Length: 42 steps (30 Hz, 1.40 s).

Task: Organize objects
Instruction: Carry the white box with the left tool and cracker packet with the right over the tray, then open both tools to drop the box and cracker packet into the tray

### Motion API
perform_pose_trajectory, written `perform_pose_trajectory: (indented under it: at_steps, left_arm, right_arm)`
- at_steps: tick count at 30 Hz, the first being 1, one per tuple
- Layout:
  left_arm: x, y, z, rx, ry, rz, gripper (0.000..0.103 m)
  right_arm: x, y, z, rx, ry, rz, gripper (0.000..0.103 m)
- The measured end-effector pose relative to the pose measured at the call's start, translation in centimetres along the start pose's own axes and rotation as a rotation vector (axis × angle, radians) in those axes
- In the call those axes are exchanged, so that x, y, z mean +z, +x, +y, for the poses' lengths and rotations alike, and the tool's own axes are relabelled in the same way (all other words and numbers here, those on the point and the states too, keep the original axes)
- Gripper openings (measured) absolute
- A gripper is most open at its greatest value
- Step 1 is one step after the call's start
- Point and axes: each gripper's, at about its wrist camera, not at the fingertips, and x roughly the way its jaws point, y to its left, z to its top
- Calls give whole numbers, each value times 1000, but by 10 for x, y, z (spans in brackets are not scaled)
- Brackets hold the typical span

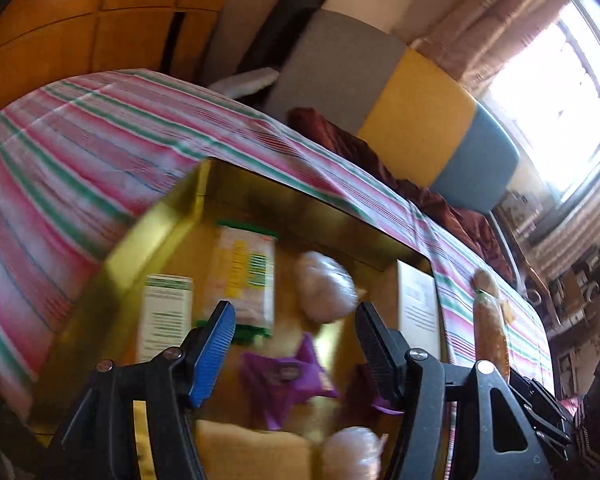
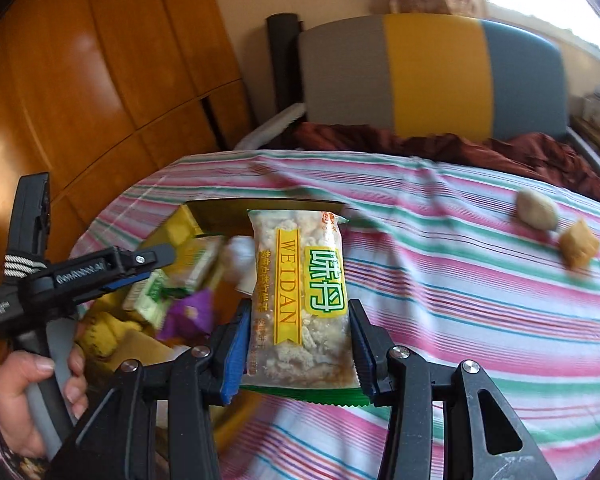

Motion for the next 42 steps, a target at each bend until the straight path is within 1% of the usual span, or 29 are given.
perform_pose_trajectory:
  at_steps: [8, 11, 18, 22, 24, 25, 26, 27, 29, 31, 32, 34, 36, 38, 40, 42]
  left_arm:
    - [9, -12, 39, 24, -90, -20, 63]
    - [15, -18, 49, 36, -122, -46, 63]
    - [22, -27, 61, 45, -179, -71, 63]
    - [23, -31, 60, 39, -180, -81, 63]
    - [23, -31, 58, 40, -173, -82, 63]
    - [23, -30, 58, 41, -168, -80, 63]
    - [22, -29, 57, 41, -166, -77, 63]
    - [22, -28, 58, 41, -169, -71, 63]
    - [20, -24, 59, 33, -180, -58, 63]
    - [19, -23, 58, 36, -182, -57, 63]
    - [18, -23, 58, 38, -181, -54, 63]
    - [17, -22, 56, 34, -180, -51, 63]
    - [16, -22, 54, 36, -173, -52, 63]
    - [16, -23, 51, 34, -164, -53, 63]
    - [16, -24, 49, 34, -156, -58, 63]
    - [14, -23, 45, 35, -145, -54, 63]
  right_arm:
    - [14, 45, 54, 69, -69, 102, 46]
    - [14, 57, 67, 73, -98, 142, 47]
    - [23, 94, 82, 34, -180, 215, 47]
    - [29, 121, 87, 32, -194, 265, 47]
    - [32, 132, 88, 52, -188, 289, 48]
    - [36, 136, 88, 52, -182, 286, 57]
    - [39, 137, 88, 43, -169, 281, 60]
    - [42, 136, 86, 31, -154, 257, 63]
    - [47, 130, 82, 24, -133, 223, 63]
    - [47, 122, 80, 33, -138, 215, 60]
    - [46, 119, 82, 16, -164, 209, 57]
    - [44, 116, 87, -32, -238, 205, 42]
    - [40, 117, 92, -37, -282, 214, 39]
    - [38, 121, 93, -41, -288, 229, 38]
    - [38, 123, 88, -22, -251, 237, 38]
    - [37, 112, 82, 33, -184, 216, 38]
